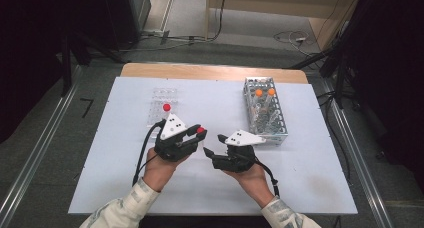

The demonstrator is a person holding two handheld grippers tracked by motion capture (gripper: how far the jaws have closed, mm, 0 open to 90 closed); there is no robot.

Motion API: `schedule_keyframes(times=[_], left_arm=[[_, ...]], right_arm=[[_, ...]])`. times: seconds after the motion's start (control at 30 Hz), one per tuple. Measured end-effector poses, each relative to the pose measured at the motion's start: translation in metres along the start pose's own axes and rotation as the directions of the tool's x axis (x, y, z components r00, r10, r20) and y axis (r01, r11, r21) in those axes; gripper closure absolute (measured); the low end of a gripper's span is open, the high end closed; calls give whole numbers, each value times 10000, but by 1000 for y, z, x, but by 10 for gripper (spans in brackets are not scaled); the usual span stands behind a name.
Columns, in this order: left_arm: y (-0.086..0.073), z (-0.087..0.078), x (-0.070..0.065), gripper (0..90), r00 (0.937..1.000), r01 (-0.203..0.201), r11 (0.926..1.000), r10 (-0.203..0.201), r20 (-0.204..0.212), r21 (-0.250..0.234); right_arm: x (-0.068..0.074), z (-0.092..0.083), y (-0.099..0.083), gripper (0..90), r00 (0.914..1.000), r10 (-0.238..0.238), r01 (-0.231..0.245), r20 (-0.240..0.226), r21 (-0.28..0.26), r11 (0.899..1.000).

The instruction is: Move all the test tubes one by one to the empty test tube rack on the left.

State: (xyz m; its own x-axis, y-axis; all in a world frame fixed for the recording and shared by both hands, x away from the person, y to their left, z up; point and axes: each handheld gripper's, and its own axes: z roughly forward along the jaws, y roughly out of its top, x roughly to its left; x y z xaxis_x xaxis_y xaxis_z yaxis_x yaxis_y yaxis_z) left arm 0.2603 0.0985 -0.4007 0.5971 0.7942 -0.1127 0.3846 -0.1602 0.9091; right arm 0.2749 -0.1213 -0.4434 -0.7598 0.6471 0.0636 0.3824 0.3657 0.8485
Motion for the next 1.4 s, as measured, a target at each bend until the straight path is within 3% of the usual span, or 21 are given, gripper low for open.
schedule_keyframes(times=[0.33,0.6,0.9,1.0,1.4], left_arm=[[9,-18,22,697,9978,497,9982,-512,-430,-348],[13,-27,36,697,9934,748,9956,-793,-831,-567],[15,-36,52,697,9849,997,9911,-1108,-1327,-876],[15,-38,56,697,9784,994,9897,-1160,-1710,-1026],[18,-37,71,697,9625,1188,9834,-1480,-2275,-1370]], right_arm=[[-15,-13,-2,278,9996,210,-209,208,-82,9997],[-18,-16,-2,280,9992,300,-297,266,-123,9995],[-18,-15,-3,281,9991,279,-277,315,-78,9996],[-18,-15,-3,282,9991,300,-297,309,-79,9995],[-18,-14,-4,285,9991,256,-255,346,-52,9997]])
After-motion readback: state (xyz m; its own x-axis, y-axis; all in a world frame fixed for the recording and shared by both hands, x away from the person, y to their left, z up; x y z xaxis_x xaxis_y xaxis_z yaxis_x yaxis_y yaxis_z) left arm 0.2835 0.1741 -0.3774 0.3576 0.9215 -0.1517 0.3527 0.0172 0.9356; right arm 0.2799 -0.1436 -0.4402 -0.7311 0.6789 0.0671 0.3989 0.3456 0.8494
